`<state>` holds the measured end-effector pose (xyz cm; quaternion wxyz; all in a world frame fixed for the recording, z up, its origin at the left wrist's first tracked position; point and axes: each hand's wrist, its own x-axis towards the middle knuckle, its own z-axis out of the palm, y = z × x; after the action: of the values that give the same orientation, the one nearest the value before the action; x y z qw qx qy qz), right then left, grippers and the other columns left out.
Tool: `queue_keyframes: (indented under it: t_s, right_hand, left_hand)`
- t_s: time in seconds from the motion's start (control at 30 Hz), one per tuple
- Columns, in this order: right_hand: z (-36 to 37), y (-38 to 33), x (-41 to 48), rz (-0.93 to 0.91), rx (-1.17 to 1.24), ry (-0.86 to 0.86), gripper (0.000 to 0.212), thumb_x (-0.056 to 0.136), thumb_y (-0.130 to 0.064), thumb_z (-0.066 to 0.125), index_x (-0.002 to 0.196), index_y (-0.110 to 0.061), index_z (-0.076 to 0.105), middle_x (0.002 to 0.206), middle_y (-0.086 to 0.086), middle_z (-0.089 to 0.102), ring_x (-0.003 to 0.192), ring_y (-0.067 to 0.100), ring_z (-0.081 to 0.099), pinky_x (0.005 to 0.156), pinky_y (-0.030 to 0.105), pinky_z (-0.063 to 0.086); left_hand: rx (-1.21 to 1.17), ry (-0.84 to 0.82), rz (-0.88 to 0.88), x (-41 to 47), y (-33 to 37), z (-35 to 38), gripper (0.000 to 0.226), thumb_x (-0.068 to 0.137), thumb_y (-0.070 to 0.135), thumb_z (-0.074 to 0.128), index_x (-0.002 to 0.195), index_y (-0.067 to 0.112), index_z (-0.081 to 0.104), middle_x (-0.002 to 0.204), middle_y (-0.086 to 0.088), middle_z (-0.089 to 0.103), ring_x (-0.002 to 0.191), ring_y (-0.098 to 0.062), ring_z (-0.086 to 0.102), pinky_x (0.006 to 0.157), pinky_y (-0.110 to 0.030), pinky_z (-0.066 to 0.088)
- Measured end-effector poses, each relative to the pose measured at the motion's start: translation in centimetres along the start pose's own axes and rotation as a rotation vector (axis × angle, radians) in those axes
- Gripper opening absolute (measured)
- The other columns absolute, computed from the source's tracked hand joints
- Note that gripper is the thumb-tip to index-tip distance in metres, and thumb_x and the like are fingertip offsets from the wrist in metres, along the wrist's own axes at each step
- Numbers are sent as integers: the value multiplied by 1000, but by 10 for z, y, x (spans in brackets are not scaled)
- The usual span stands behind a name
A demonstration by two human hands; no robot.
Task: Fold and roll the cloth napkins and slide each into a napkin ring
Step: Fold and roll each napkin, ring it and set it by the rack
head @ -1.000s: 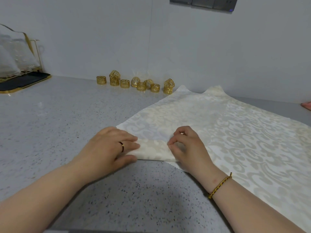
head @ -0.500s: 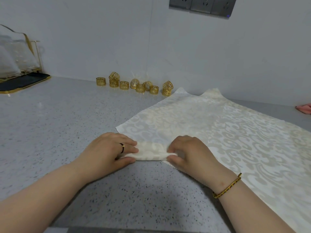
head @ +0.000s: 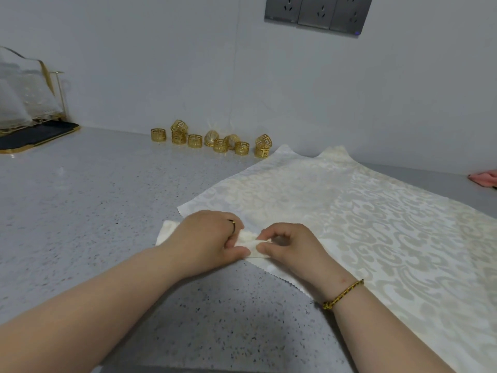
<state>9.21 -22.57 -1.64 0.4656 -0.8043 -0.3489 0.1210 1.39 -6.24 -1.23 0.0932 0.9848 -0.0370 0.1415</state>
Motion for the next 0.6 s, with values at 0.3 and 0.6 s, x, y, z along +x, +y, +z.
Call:
queue_keyframes:
  t_s: [0.3,0.6]
  right_hand:
    - [-2,1,2,-19,-16,60,28,75,-8,68,70,-31,53,69,-11,61,65,1,50,67,21,39]
    - [-5,6,1,-33,100,79,13,83,-14,62,83,-27,60,95,-8,66,91,3,60,86,19,46]
  left_hand:
    - [-172,-121,-158,18,18,2,37,79,45,63,112,32,53,100,13,57,87,-6,49,68,-14,37]
    - [-123,-30,-173,18,19,6,26,83,41,59,105,28,54,94,11,58,88,-10,52,63,-15,34]
